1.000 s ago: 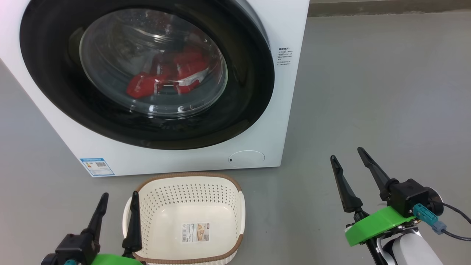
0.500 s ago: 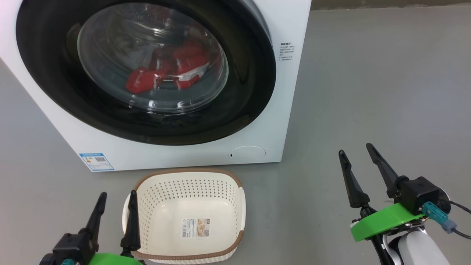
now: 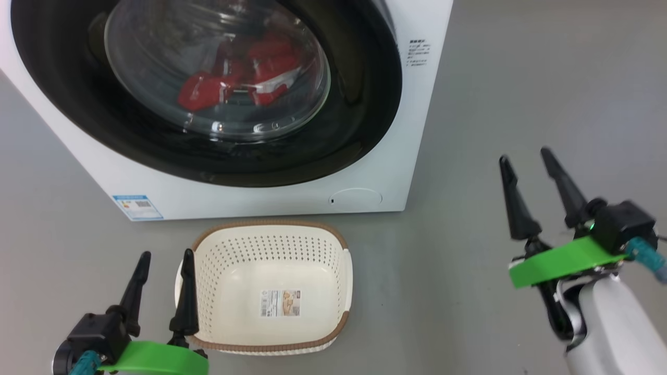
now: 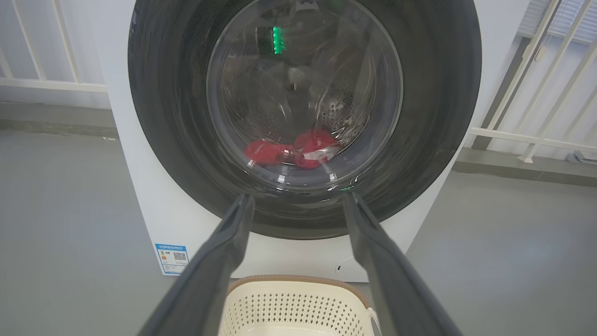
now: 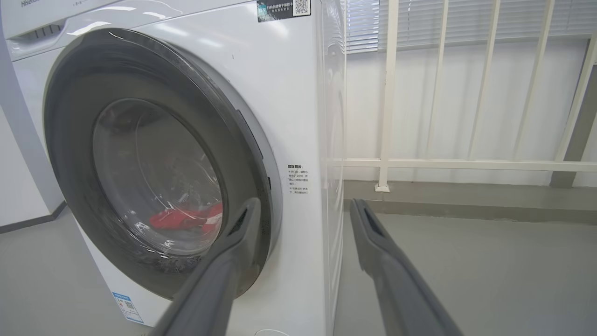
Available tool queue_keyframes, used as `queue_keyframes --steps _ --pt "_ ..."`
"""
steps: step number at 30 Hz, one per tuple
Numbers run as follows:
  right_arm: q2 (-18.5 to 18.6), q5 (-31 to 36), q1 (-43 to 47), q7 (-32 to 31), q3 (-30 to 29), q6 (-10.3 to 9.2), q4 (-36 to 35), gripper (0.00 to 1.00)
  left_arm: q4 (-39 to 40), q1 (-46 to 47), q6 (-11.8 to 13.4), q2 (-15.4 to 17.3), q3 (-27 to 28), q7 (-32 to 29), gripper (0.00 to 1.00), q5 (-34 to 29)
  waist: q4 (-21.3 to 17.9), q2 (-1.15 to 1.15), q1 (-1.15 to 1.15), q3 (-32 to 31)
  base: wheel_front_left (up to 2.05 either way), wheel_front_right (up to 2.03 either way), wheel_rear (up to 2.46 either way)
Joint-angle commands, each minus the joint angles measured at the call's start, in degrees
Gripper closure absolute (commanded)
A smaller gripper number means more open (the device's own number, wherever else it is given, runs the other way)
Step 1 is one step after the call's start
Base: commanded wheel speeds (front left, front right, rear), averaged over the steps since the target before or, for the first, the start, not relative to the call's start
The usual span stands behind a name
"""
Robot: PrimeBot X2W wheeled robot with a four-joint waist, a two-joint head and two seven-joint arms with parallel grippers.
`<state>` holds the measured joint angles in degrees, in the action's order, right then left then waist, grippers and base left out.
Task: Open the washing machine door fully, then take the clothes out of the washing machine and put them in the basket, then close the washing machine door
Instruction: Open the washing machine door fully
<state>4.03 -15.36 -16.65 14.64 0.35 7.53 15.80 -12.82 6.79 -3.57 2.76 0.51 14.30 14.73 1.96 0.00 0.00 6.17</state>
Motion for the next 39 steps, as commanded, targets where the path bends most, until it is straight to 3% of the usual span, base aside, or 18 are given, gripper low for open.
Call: queue_keyframes --steps 1,3,5,6,8,9,19,27,32,39 --pt "0.58 -0.88 -2.31 0.36 0.73 -0.04 -1.28 0.0 1.64 1.99 -0.19 0.62 1.97 0.7 0.0 0.27 0.64 0.0 0.0 0.94 0.0 0.0 0.0" --pt "1.33 -1.27 -3.82 0.36 0.35 -0.04 -1.07 0.0 1.56 2.34 -0.4 0.6 1.98 0.7 0.0 0.48 1.05 0.0 0.0 1.7 0.0 0.0 0.0" --pt "1.79 -2.1 -5.35 0.36 -0.56 -0.04 -0.87 0.26 1.54 2.71 -0.57 0.58 1.99 0.7 0.0 0.67 1.46 0.0 0.0 2.45 0.0 0.0 0.0" --pt "2.03 -2.48 -6.1 0.36 -0.93 -0.04 -0.72 0.46 1.57 2.89 -0.67 0.56 1.98 0.7 0.0 0.8 1.67 0.0 0.0 2.85 0.0 0.0 0.0" --pt "2.45 -3.5 -7.68 0.36 -1.31 -0.04 -0.23 0.73 1.71 3.26 -0.9 0.54 1.94 0.7 0.0 0.99 2.07 0.0 0.0 3.66 0.0 0.0 0.0" --pt "2.69 -4.29 -8.56 0.36 -1.27 -0.04 0.08 0.98 1.8 3.46 -1.02 0.52 1.92 0.7 0.0 1.08 2.26 0.0 0.0 4.09 0.0 0.0 0.0" --pt "8.12 -17.75 -19.83 0.36 3.98 -0.04 5.87 1.0 2.69 5.84 -2.0 0.37 1.71 0.7 0.0 2.34 3.79 0.0 0.0 8.7 0.0 0.0 0.0" --pt "12.08 -36.16 -28.83 -2.65 9.4 -0.04 9.61 1.0 2.99 8.19 -2.61 0.34 2.18 0.7 0.0 1.96 4.75 0.0 0.0 12.03 0.0 0.0 0.0" --pt "13.65 -45.85 -32.6 -6.29 10.78 -0.04 10.81 1.0 2.92 8.98 -2.93 0.29 2.08 0.7 0.0 2.19 5.38 0.0 0.0 13.07 0.0 0.0 0.0" --pt "16.41 -61.11 -38.25 -17.83 12.4 -0.04 12.67 1.0 2.63 9.76 -3.4 0.22 2.47 0.7 0.0 2.26 7.02 0.0 0.0 14.62 0.0 0.0 0.0"
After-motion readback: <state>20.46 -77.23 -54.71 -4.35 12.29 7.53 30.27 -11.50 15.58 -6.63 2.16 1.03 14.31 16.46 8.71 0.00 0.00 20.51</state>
